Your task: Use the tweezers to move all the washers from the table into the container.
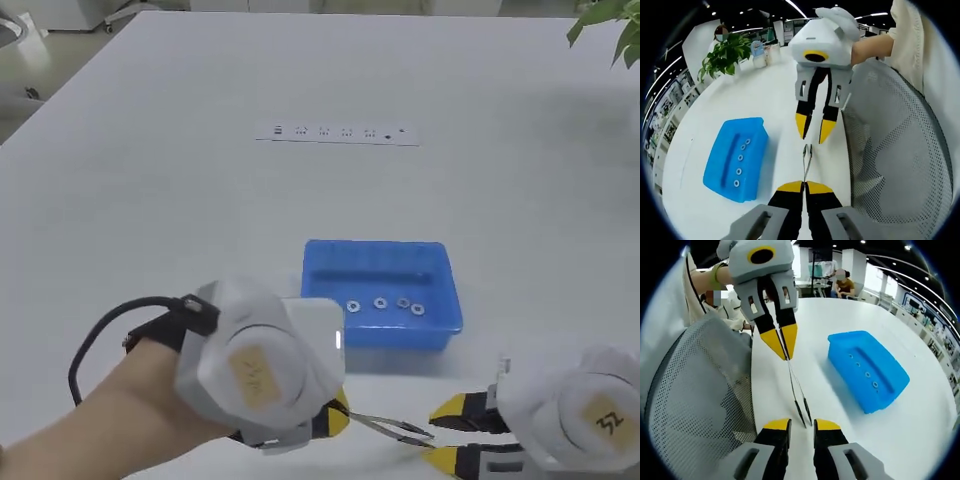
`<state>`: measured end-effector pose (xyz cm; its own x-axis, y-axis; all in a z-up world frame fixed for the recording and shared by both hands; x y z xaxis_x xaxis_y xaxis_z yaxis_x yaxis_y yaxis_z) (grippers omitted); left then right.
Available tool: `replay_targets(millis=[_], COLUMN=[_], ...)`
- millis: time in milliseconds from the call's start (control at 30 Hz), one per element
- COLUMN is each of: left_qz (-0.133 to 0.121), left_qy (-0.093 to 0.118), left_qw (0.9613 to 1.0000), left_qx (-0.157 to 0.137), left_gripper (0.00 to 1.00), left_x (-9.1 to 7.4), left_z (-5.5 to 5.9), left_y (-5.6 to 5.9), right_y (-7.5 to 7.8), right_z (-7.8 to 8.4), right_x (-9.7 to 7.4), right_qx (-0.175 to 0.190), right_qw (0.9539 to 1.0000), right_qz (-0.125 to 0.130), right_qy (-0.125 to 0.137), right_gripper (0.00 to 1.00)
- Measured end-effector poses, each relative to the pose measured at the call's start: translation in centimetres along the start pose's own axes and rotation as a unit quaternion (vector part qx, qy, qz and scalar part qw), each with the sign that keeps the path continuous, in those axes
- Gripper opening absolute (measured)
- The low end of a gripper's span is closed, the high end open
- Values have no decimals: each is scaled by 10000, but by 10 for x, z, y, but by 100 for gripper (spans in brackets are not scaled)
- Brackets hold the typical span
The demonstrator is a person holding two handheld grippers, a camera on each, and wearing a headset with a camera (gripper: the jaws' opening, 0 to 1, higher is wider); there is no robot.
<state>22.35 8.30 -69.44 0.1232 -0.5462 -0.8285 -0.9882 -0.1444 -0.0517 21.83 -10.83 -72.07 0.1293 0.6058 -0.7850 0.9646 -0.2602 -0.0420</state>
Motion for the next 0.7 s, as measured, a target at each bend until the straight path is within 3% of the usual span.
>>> replay_targets(millis=[167,333,433,600,700], left_qz=[54,117,157,192,219], left_qy=[-277,-616,-855,-1318,-1523], left_qw=[9995,9980,9961,9911,9881], left_qx=[-120,-94,-130,78,94], left_gripper=[0,0,0,0,0], left_x=[10,19,24,32,37], left_z=[6,7,7,5,4], left_y=[-2,-2,-3,-2,-2], right_y=[1,3,5,5,5], right_z=[14,21,23,27,29], right_x=[-21,-40,-50,-58,-60], right_qx=[606,1213,1512,1734,1794], right_qw=[9964,9841,9727,9625,9601], right_qz=[458,904,1190,1475,1546], right_qy=[372,933,1293,1475,1486], right_gripper=[19,23,27,33,35])
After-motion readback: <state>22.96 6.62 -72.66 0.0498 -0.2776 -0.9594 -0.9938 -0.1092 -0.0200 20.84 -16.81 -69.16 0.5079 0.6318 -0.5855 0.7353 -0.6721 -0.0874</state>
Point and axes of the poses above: the centre of the closed fingertips' face, and the gripper's own axes: x roughly forward along the fingers, y roughly to its right, z roughly out of its underside, the point moved 10 cm from there along -x, roughly backward along the fingers, and after that the axes turned 1 degree about -y, right-handed, at the moved point
